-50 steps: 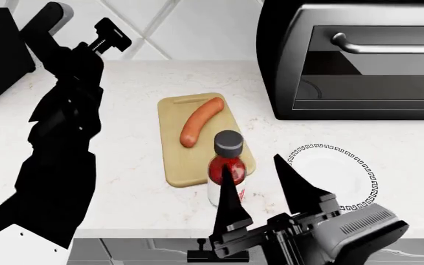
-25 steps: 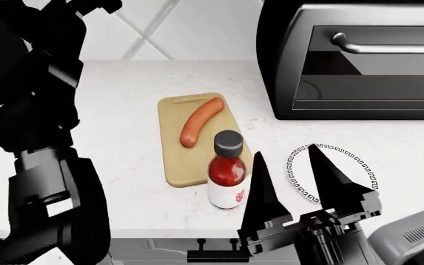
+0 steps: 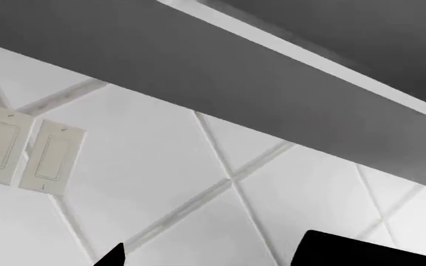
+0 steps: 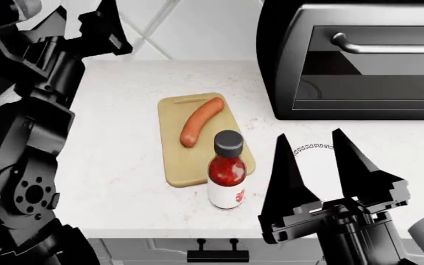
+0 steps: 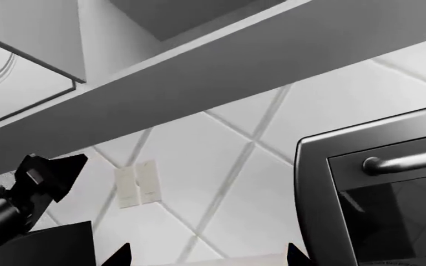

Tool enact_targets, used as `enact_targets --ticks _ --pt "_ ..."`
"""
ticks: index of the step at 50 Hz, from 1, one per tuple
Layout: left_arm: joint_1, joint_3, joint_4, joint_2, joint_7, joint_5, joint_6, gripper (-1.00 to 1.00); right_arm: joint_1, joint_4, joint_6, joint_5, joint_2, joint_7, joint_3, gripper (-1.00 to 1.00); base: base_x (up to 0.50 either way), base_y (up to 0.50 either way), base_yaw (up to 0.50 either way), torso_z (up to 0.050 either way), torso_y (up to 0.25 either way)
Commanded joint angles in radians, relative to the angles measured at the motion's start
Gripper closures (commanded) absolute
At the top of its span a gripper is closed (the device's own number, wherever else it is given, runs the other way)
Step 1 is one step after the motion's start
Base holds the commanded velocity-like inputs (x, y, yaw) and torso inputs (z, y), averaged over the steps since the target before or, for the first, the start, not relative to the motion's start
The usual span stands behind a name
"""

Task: Pick the sausage from the plate and place it on the cutting board. Then pick the condiment bottle from the cabinet and place it next to the cutting board.

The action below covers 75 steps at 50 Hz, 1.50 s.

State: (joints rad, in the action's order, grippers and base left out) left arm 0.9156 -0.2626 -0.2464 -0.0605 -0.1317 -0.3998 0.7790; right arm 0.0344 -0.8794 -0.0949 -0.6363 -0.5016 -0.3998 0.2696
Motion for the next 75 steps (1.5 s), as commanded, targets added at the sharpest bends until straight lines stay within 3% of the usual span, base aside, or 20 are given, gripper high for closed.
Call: enact_targets --ticks 1,25,34,45,75 --pt "-0.16 -0.024 -0.243 -0.008 -0.002 -0.09 0.041 -1.0 0.041 -0.009 -0.012 -0.068 -0.029 -0.004 -0.027 -1.0 0.0 0.0 0.0 0.0 0.0" --pt "-0.372 -0.079 -0.545 -0.014 0.036 -0.205 -0.006 -1.0 0.052 -0.046 0.022 -0.152 -0.083 -0.055 -0.136 -1.0 0.0 0.0 0.0 0.0 0.0" --pt "-0.375 -0.148 -0.607 -0.026 0.072 -0.282 0.002 -1.0 -0.012 -0.063 0.074 -0.154 -0.097 -0.067 -0.196 -1.0 0.0 0.0 0.0 0.0 0.0" --pt "-0.391 -0.124 -0.586 -0.042 0.074 -0.273 -0.036 -1.0 -0.042 -0.064 0.102 -0.161 -0.102 -0.072 -0.223 -1.0 0.0 0.0 0.0 0.0 0.0" --pt "-0.416 -0.211 -0.687 -0.057 0.186 -0.378 -0.098 -1.0 -0.192 -0.165 0.252 -0.158 -0.192 -0.148 -0.33 -1.0 0.0 0.0 0.0 0.0 0.0"
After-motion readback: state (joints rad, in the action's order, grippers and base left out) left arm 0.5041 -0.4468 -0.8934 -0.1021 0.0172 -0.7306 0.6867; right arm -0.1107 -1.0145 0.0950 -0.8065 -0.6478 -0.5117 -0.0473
